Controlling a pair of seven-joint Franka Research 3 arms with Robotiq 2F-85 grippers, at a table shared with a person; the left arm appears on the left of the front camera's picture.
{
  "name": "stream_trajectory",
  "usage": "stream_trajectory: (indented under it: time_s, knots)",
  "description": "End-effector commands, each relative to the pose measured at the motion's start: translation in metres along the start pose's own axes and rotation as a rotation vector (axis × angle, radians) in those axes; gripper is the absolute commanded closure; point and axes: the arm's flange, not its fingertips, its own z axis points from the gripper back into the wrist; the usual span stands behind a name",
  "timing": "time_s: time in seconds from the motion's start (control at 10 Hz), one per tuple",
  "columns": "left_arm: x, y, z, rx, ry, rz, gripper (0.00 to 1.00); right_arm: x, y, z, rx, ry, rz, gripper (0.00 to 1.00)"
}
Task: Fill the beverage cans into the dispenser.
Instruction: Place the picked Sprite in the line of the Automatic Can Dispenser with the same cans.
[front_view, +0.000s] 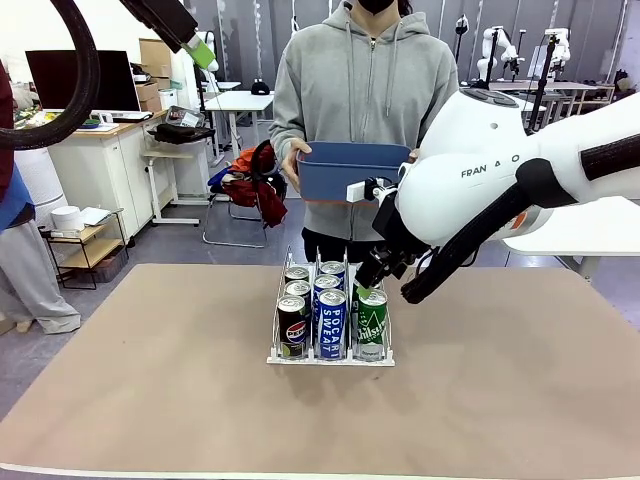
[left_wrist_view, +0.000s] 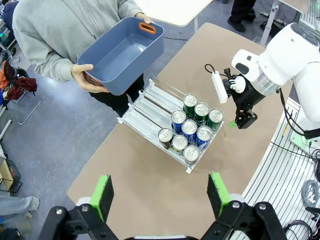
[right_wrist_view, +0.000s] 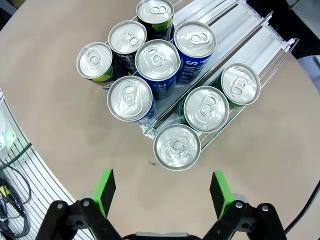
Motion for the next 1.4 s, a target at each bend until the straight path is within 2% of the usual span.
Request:
stream_trajectory:
  time_s: [0.0,0.4,0.5,0.6,0.9,1.3]
  knots:
    - [-0.002,0.001,0.001,-0.012,-0.003,0.000,0.00,0.001,0.000,-0.004,0.000,-0.003,-0.003,0.00]
    - [-0.002,0.001,0.001,-0.012,-0.003,0.000,0.00,0.000,0.000,-0.003,0.002,0.005,-0.001,0.00]
    - [-0.002,0.001,0.001,-0.012,-0.003,0.000,0.00,0.005,-0.012,0.016,0.067,-0.002,0.034,0.00]
    - [-0.002,0.001,0.001,-0.012,-0.003,0.000,0.00,0.009,-0.022,0.035,0.120,0.013,0.148,0.00]
    - [-0.002,0.001,0.001,-0.012,-0.003,0.000,0.00,0.023,-0.063,0.089,0.244,0.034,0.099,0.00]
    - [-0.002,0.001,0.001,-0.012,-0.003,0.000,0.00,0.036,-0.111,0.149,0.302,0.012,0.187,0.00]
